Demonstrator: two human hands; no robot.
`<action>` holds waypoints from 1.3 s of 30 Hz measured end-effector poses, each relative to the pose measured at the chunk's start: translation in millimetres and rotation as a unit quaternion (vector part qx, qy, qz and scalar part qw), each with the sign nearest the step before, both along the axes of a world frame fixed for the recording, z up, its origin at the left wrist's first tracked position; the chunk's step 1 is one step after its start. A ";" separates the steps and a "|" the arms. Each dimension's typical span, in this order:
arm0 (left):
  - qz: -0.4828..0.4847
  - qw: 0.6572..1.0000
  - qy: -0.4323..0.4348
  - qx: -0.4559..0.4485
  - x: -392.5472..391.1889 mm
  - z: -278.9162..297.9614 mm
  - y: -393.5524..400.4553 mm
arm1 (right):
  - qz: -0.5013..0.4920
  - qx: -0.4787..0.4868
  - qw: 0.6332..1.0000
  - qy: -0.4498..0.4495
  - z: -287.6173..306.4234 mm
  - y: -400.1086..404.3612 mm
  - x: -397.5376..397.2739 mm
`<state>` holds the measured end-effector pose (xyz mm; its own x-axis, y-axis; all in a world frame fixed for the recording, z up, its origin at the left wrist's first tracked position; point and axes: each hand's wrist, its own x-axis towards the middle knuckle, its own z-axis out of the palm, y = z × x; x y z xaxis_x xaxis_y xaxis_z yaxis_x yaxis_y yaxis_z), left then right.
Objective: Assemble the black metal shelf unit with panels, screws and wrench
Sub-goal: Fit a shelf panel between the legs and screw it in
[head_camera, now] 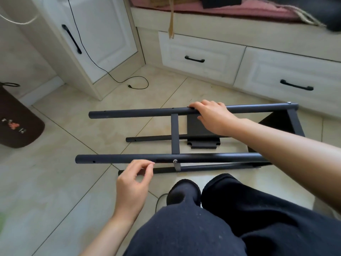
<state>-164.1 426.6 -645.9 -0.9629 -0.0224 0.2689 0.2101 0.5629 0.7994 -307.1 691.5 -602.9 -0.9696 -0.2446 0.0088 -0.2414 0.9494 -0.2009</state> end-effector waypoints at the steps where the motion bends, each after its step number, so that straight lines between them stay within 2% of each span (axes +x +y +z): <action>1: 0.032 0.996 -0.068 0.040 2.4 -1.8 0.3 | -0.001 -0.004 1.000 0.003 -0.6 0.1 -0.3; 3: 0.093 0.958 -0.215 0.167 1.2 -5.8 3.2 | -0.007 -0.016 1.000 0.004 -1.4 -0.6 -1.2; 5: 0.129 0.876 -0.303 0.351 -6.6 -6.6 8.6 | -0.014 -0.027 1.000 0.004 -2.3 -1.5 -2.5; 6: 0.134 0.832 -0.317 0.435 -11.6 -5.1 12.0 | -0.018 -0.028 0.999 0.005 -3.2 -1.6 -3.0; 8: 0.134 0.762 -0.319 0.548 -19.3 -0.5 19.5 | -0.025 -0.029 0.999 0.011 -5.0 -1.8 -3.1; 10: 0.135 0.733 -0.314 0.589 -23.0 1.9 27.3 | -0.036 -0.035 0.999 0.019 -6.6 -3.4 -3.6; 15: 0.135 0.736 -0.299 0.592 -25.4 0.3 36.0 | -0.059 -0.058 0.996 0.015 -5.0 -2.4 -0.1; 22: 0.062 0.764 -0.265 0.585 -42.4 30.8 45.5 | -0.128 -0.086 0.988 -0.005 26.6 21.9 13.2; 31: -0.067 0.846 -0.227 0.478 -74.7 103.5 87.2 | -0.217 -0.138 0.966 0.011 77.0 75.9 43.7; 39: -0.161 0.910 -0.187 0.334 -97.3 165.4 151.3 | -0.315 -0.235 0.920 0.012 99.5 135.5 78.7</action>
<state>-261.4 577.9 -480.4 -0.9699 0.2383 -0.0495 -0.0793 -0.1173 0.9899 -228.4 827.0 -503.4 -0.9160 0.4011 -0.0068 0.3166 0.7121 -0.6266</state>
